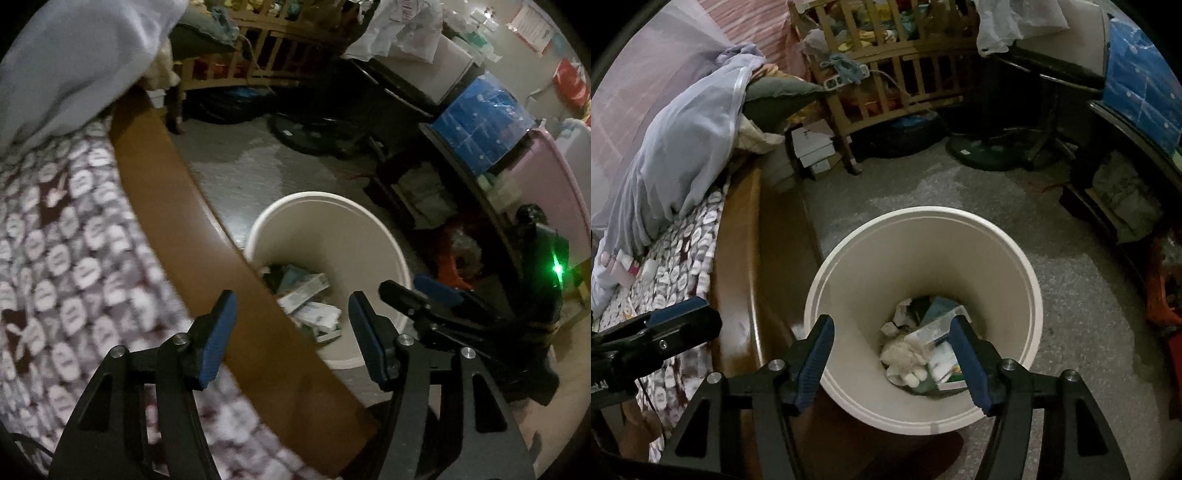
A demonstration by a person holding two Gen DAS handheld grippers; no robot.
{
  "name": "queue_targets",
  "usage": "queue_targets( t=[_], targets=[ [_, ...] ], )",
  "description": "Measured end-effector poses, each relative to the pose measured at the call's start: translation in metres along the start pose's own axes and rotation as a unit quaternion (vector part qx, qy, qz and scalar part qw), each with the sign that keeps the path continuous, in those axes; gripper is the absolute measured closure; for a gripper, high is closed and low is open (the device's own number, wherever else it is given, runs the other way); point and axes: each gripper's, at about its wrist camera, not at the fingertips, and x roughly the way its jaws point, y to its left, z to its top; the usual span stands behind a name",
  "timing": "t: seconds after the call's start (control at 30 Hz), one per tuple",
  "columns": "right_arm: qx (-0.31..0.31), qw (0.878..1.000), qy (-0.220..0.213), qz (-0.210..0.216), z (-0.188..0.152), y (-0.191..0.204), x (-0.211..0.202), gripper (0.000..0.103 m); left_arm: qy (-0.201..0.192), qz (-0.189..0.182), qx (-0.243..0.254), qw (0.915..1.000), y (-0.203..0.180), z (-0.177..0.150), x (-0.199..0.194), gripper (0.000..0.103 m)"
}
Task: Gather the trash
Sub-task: 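Move both open tools back over the remaining trash on the bed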
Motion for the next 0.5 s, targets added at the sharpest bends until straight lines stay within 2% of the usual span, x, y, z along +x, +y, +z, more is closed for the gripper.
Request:
queue_targets(
  t=[0.23,0.5],
  targets=[
    [-0.02,1.0,0.007,0.012,-0.004,0.026,0.001,0.04,-0.015,0.062,-0.002,0.998,0.026,-0.013,-0.015,0.042],
    [-0.07,0.997,0.006,0.036,-0.006,0.082,-0.001,0.04,-0.026,0.1,-0.033,0.9941,0.074,-0.034,-0.043,0.042]
  ],
)
